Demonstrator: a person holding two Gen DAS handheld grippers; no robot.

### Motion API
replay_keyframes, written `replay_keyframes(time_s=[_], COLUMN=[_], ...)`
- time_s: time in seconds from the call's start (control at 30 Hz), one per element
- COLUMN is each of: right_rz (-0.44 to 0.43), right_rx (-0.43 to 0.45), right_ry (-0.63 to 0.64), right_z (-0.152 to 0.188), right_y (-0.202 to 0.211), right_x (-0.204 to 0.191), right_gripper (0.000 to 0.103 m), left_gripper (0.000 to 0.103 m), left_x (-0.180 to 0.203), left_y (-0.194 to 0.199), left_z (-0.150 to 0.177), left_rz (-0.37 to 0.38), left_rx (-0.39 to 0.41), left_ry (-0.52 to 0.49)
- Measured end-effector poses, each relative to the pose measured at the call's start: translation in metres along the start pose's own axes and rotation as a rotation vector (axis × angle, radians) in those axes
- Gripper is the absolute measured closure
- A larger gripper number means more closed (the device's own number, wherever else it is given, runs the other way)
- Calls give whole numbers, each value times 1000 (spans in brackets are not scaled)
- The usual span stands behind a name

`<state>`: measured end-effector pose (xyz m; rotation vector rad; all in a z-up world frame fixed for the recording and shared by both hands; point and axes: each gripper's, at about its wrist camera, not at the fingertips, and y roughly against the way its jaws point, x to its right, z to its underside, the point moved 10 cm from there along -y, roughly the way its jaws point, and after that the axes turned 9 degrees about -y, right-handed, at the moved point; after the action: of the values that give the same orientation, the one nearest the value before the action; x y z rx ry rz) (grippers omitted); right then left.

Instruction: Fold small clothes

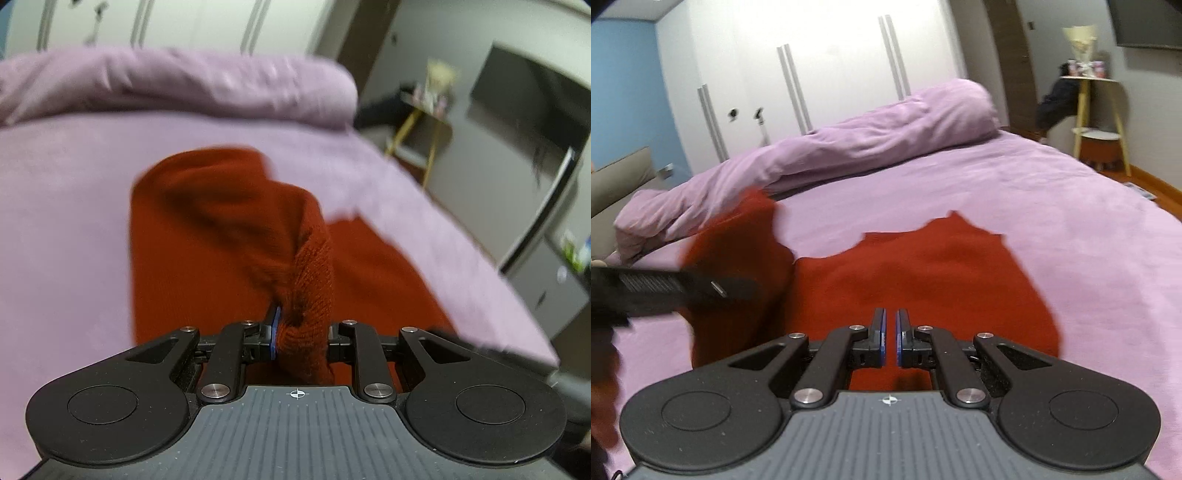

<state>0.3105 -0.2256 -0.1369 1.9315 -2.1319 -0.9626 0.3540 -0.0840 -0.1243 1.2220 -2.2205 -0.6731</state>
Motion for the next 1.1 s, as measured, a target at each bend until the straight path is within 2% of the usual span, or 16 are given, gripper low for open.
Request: replay_keyframes(time_s=[0.03,0.1,0.17,0.23,0.3,0.43,0.5,0.57,0.67,0.77,0.83,0.87,0.9,0.97,1.03,1.1], right_rz=[16,35,38,33,21,-75,-135,-167,-91,-131,-173,-177,-163,-184,-259,-327], right_rx=[-11,-30,-56,-65,-58,-43,-55,-93,-265,-261,-223,-196,-186,-229,-340,-389], right_ry=[-2,-8,-10,-5,-5,7,39,71,161,186,125,83,35,-86,-242,-347], right_z=[1,1,1,1,-2,-11,-6,8,54,45,27,16,8,0,3,1], right_y=[0,-3,-8,-10,-11,-17,-21,-32,-67,-55,-47,-45,-49,-63,-84,-95], right_x=[9,22,26,24,17,-17,-40,-52,-39,-38,-36,-31,-23,-12,-7,-10], right_gripper=[99,99,98,98,98,98,98,98,103,103,88,62,43,42,41,41], left_gripper=[78,57,45,47,47,47,49,48,49,48,47,47,47,47,47,46], left_x=[7,15,25,26,20,-19,-39,-51,-64,-67,-69,-70,-70,-69,-66,-65], left_y=[-11,-16,-1,18,45,75,68,58,32,18,20,19,19,21,28,37], left_z=[9,18,21,25,23,16,14,15,29,47,49,48,47,46,51,55], left_rz=[0,6,58,96,113,-15,-77,-93,-117,-106,-86,-78,-75,-75,-76,-78], left_rx=[-29,-25,-12,-23,19,87,68,58,-7,-54,-43,-41,-42,-45,-57,-63], left_ry=[-4,-5,-48,-46,-26,28,70,119,164,165,214,232,245,243,216,189])
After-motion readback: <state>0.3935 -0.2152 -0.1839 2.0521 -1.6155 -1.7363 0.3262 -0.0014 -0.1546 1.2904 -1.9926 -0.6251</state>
